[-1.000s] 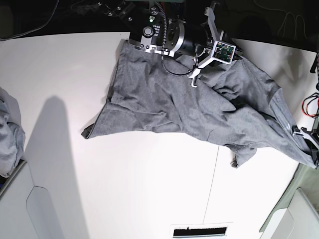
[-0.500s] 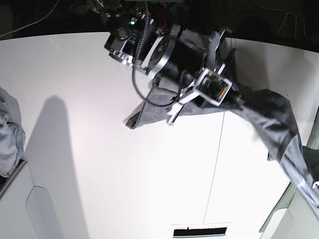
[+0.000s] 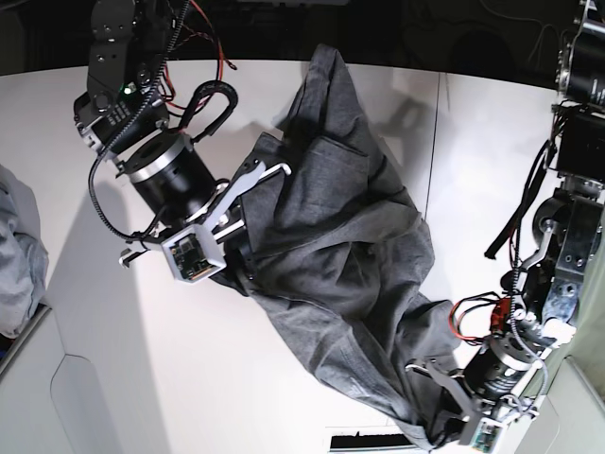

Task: Layout the t-shirt on the table in an organized manner, then fold the t-shirt properly
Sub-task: 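Lift the t-shirt with both grippers and swing it across the table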

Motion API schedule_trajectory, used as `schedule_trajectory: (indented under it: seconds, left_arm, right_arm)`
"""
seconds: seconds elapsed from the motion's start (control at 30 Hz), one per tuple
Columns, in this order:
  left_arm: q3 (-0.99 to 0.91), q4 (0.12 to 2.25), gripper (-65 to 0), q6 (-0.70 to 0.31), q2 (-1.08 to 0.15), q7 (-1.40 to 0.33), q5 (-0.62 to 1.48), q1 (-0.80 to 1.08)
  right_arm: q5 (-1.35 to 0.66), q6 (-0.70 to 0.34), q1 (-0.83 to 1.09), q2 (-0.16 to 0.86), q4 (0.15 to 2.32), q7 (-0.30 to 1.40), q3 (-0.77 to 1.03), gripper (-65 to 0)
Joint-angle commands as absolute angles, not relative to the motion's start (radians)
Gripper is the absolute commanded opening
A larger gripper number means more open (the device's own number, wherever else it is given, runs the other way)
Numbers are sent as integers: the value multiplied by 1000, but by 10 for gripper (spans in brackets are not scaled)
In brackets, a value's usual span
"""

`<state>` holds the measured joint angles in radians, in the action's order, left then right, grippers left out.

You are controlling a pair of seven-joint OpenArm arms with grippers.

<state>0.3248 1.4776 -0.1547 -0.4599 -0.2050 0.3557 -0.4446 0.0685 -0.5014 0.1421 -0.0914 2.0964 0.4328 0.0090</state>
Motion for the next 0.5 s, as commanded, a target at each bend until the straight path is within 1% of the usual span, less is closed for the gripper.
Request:
schedule_trajectory:
  seconds: [0.0,0.07,0.17,0.27,0.33,0.47]
  left_arm:
    - [336,1460,-650,-147,-445,-176,359,-497]
    - [372,1404,-650,-148,-392,-176,358,-529]
    - [421,1357,-650,-192,-322,-175,356,-551]
    - [450,1327,-650,-228,-255,-176,357,-551]
    - [468,1307,-650,-249,-208,-176,358,-550]
    - [523,1261,-650,-252,-114,-176,353,-551]
  right_arm:
    - [56,-493,131,-88,2118,405,39,-650]
    - [55,-479,134,-72,2118,415,102,-650]
    - [55,-411,155,-48,2118,424,185,-650]
    - [55,-402,182,-35,2118,427,271,-650]
    - [51,-379,199,-33,2118,427,329,-650]
    - [35,-366,229,-33,2118,431,447,-650]
